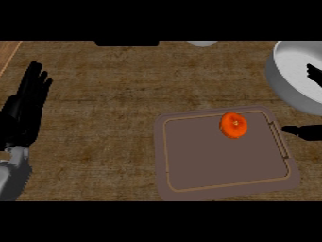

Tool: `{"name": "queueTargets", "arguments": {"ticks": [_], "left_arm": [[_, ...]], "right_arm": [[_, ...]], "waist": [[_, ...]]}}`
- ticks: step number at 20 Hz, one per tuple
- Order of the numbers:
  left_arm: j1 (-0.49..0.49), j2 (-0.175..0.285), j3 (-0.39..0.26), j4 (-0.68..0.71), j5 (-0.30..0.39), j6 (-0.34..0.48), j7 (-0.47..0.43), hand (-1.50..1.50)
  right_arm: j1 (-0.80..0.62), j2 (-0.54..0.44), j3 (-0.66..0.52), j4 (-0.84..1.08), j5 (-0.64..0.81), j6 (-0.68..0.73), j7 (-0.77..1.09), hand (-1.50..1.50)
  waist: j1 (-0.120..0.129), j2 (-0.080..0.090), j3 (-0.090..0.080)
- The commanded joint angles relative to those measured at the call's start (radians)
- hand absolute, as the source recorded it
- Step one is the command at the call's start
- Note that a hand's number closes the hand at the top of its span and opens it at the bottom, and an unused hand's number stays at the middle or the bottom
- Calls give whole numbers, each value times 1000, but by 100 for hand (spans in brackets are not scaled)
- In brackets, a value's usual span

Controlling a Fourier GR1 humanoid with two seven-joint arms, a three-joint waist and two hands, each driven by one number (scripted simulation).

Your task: Pick the squash from the tray and place it in the pot

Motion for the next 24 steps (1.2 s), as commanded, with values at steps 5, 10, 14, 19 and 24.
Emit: {"name": "queueTargets", "arguments": {"ticks": [5,10,14,19,24], "left_arm": [[39,-1,3,-15,-2,-18,-6,0],[-10,-27,3,7,-26,-5,-2,0],[-18,-18,24,-5,-33,-26,38,0],[48,-51,48,-66,-68,-56,50,0],[4,-78,103,0,-72,-104,19,0]], "right_arm": [[-106,-123,216,-161,131,208,429,-150],[-169,-86,318,-192,189,311,613,-150],[-182,5,344,-222,202,349,740,-150],[-103,92,311,-276,276,336,754,-150],[-120,129,289,-219,342,384,747,-150]], "waist": [[17,-4,-4],[8,1,-1],[4,1,0],[3,1,1],[3,2,1]]}}
